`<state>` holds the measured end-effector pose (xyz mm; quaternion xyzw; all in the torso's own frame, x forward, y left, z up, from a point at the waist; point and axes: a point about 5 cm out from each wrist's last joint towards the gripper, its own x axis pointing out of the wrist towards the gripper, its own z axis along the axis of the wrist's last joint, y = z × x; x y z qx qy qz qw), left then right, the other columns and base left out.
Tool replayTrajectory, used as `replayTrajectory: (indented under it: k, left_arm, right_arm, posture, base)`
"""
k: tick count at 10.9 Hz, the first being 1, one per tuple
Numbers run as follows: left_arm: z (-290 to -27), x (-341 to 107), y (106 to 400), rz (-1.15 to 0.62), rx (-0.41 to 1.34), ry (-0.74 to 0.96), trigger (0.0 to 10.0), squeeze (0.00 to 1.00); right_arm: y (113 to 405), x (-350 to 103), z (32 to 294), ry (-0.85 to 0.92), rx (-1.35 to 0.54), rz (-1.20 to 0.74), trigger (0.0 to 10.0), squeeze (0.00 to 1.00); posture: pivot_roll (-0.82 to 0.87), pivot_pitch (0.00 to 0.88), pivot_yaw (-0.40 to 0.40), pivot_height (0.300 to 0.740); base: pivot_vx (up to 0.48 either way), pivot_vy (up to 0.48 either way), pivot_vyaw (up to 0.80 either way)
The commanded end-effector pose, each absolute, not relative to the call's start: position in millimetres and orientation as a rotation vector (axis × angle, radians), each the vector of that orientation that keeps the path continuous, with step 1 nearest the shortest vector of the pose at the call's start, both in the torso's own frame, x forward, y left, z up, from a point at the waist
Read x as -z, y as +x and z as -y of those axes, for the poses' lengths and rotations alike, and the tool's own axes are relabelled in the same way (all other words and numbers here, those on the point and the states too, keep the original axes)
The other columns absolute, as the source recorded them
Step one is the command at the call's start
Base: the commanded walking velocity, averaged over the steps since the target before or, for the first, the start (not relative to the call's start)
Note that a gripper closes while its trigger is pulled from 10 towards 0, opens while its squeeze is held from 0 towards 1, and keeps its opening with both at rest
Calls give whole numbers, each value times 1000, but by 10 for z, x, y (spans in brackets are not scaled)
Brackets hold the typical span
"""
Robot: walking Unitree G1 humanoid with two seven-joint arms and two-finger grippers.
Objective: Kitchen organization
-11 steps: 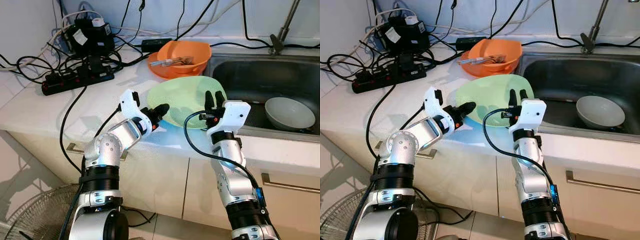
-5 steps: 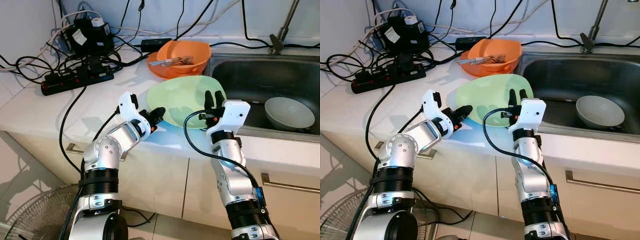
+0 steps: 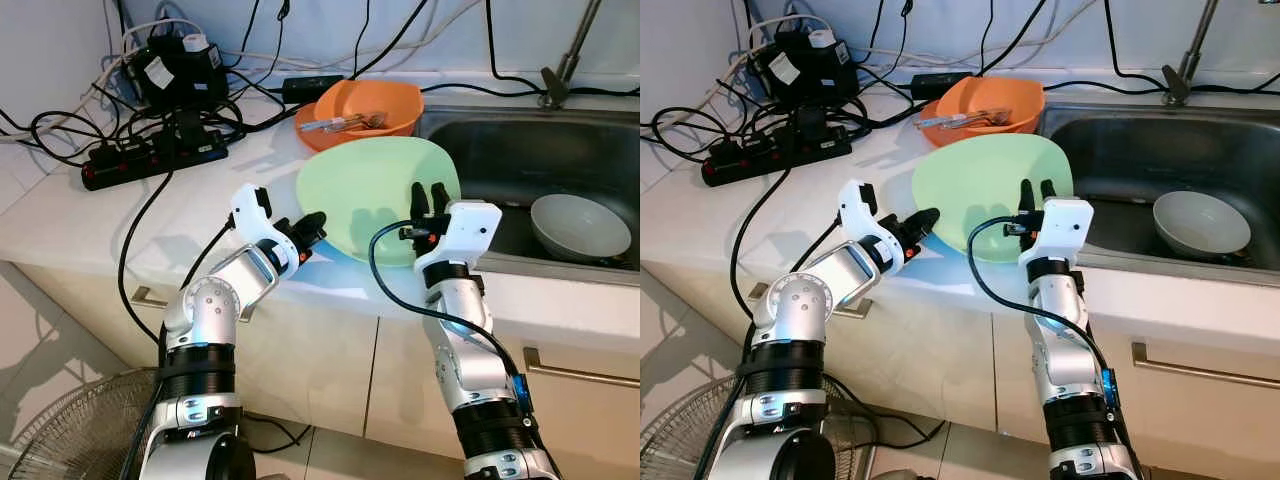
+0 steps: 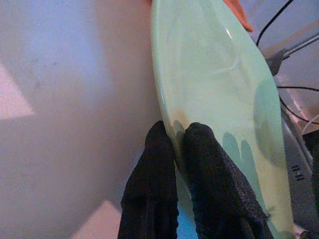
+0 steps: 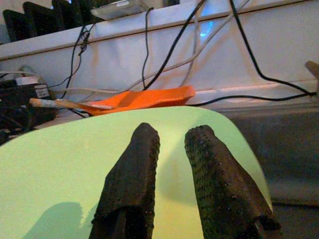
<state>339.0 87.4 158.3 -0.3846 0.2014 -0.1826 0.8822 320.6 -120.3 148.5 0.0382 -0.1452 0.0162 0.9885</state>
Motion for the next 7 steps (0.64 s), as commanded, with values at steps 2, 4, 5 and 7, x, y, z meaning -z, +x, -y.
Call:
replayTrajectory:
  k: [2, 4, 5, 7]
  left_arm:
    - [-864, -1423, 3315, -487, 323, -796, 0, 0]
    - [-911, -1334, 3257, -506, 279, -788, 5373, 0]
    - [-914, -1304, 3225, -515, 270, -790, 10000, 0]
    - [-923, -1290, 3193, -514, 267, -790, 10000, 0]
  right_arm:
    - [3210, -1541, 1272, 75, -4, 307, 10000, 0]
    - [3227, -1599, 1407, 51, 28, 327, 10000, 0]
    - [3231, -1615, 1463, 40, 39, 332, 10000, 0]
    - [3232, -1635, 1532, 28, 59, 338, 10000, 0]
  posture:
    - [64, 0, 117, 740]
    - [66, 0, 111, 740]
    - [68, 0, 105, 740]
    - [70, 0, 102, 740]
  base:
    - [0, 0, 0]
    - [0, 0, 0]
    - [0, 0, 0]
    - [0, 0, 0]
